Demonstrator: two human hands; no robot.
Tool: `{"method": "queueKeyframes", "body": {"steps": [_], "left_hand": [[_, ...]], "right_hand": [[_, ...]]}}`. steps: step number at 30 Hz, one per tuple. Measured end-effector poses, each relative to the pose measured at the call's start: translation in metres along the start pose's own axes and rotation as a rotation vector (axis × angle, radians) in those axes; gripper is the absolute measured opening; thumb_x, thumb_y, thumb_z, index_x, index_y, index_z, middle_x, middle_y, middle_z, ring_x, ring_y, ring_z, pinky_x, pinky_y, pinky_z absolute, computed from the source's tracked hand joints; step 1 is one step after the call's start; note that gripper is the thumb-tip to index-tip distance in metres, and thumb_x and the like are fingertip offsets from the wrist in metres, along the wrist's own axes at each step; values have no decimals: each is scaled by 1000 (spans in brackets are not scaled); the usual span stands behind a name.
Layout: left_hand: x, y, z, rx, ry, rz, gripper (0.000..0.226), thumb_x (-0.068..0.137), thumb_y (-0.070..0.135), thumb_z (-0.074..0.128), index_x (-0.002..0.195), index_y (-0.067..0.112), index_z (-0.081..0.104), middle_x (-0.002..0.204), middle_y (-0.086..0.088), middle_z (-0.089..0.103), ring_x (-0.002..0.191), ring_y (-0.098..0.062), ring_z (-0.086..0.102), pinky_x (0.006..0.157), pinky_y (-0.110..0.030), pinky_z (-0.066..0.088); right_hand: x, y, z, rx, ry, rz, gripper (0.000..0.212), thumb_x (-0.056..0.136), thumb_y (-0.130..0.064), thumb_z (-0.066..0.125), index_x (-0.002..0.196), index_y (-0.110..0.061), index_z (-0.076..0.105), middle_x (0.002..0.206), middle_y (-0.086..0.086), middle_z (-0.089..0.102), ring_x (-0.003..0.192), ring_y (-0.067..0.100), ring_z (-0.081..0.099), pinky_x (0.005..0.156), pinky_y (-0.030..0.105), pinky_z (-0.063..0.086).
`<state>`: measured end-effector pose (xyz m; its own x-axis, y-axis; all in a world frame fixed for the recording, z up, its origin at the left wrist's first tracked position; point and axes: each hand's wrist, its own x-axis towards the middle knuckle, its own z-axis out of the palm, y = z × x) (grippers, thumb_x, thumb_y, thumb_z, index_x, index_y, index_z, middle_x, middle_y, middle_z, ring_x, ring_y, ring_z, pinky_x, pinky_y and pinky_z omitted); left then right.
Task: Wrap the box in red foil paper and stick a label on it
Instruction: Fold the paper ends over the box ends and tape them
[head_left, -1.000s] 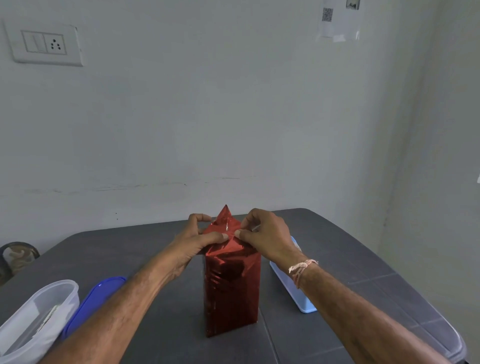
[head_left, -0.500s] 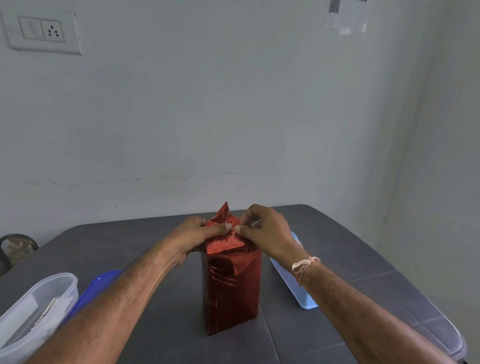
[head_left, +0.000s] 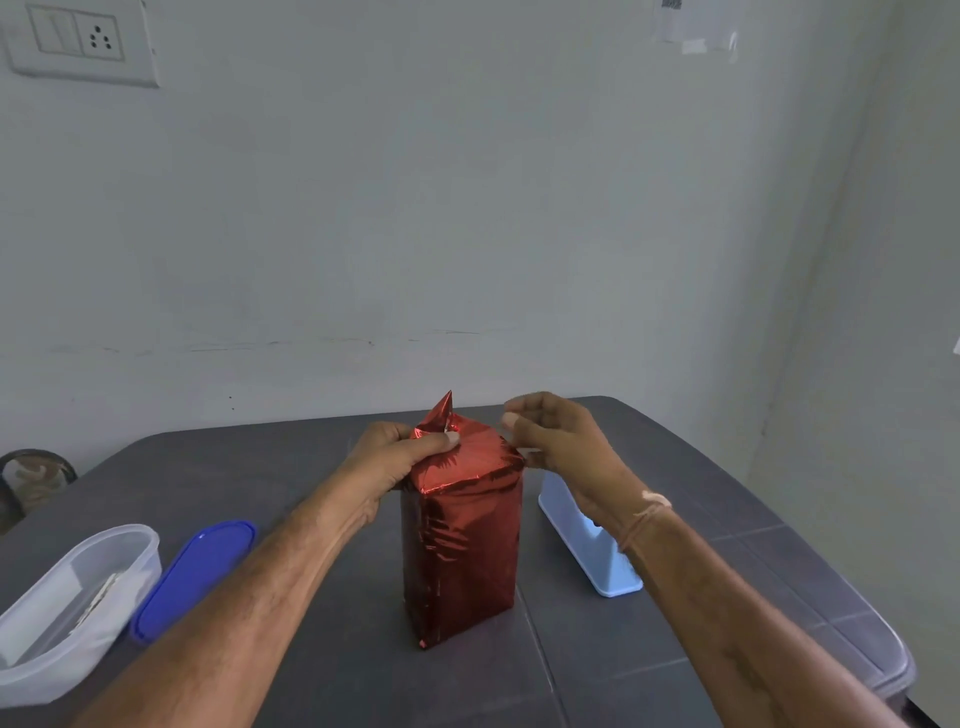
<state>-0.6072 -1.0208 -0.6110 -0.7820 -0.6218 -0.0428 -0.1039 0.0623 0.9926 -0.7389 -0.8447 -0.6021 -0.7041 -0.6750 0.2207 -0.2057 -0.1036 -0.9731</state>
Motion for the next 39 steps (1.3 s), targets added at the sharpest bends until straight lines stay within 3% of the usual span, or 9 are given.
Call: {"method": "queueKeyframes", "body": {"steps": [3,7,9,11,14,17,23,27,39], "left_hand": [[-1,0,-3,6,15,1,25,74,31,89,82,11,76,79,-8,78,68,-16,69,71,-28,53],[-2,1,-7,2,24,14,22,76,29,88,80,11,76,78,-8,77,65,-15,68,70,-27,52],[-2,1,-6,-6,19,15,21,77,27,87,82,10,76,80,-10,77,65,-15,67,69,-26,52],[0,0,-4,-10,14,13,21,78,26,87,83,9,76,82,-11,77,68,-18,68,71,-28,53],[2,-2,-3,-12,10,7,32,76,27,87,94,3,77,86,-14,78,73,-21,69,74,-30,54],[3,-3,0,-13,4,4,37,75,28,88,98,0,76,90,-15,78,73,-21,70,75,-30,55],[5,-6,-5,-15,12,-8,49,72,30,90,106,-1,75,94,-16,78,81,-24,71,88,-38,56],[5,-7,-3,-13,0,-8,48,71,31,90,105,0,75,93,-16,78,79,-23,71,85,-36,56],[1,-6,-4,-9,13,-24,38,73,29,89,96,3,75,92,-17,78,77,-23,71,81,-34,57]], "right_hand": [[-13,14,-22,4,112,19,13,98,-14,68,110,-8,71,94,5,71,77,9,70,66,22,56],[-17,50,-59,-354,373,100,7,96,-24,70,98,-21,75,98,-1,75,88,15,71,78,33,58],[-20,65,-79,-495,401,217,15,96,-31,69,98,-18,75,101,1,74,93,17,68,82,35,56],[-23,76,-93,-547,343,337,25,97,-33,68,97,-9,74,100,7,73,90,19,66,74,32,53],[-24,84,-103,-448,251,491,36,98,-34,69,108,0,70,111,13,69,101,26,67,65,28,57],[-24,87,-109,-420,250,539,34,96,-29,72,107,3,70,113,16,69,97,27,69,64,28,62],[-24,73,-106,-253,211,610,36,94,-15,75,118,10,65,121,21,62,104,39,69,86,54,62],[-25,70,-108,-171,226,629,41,97,-16,72,129,7,61,133,22,60,106,43,70,88,59,60],[-48,84,-99,13,326,562,21,96,-16,71,105,2,65,122,19,61,109,38,68,84,55,62]]}}
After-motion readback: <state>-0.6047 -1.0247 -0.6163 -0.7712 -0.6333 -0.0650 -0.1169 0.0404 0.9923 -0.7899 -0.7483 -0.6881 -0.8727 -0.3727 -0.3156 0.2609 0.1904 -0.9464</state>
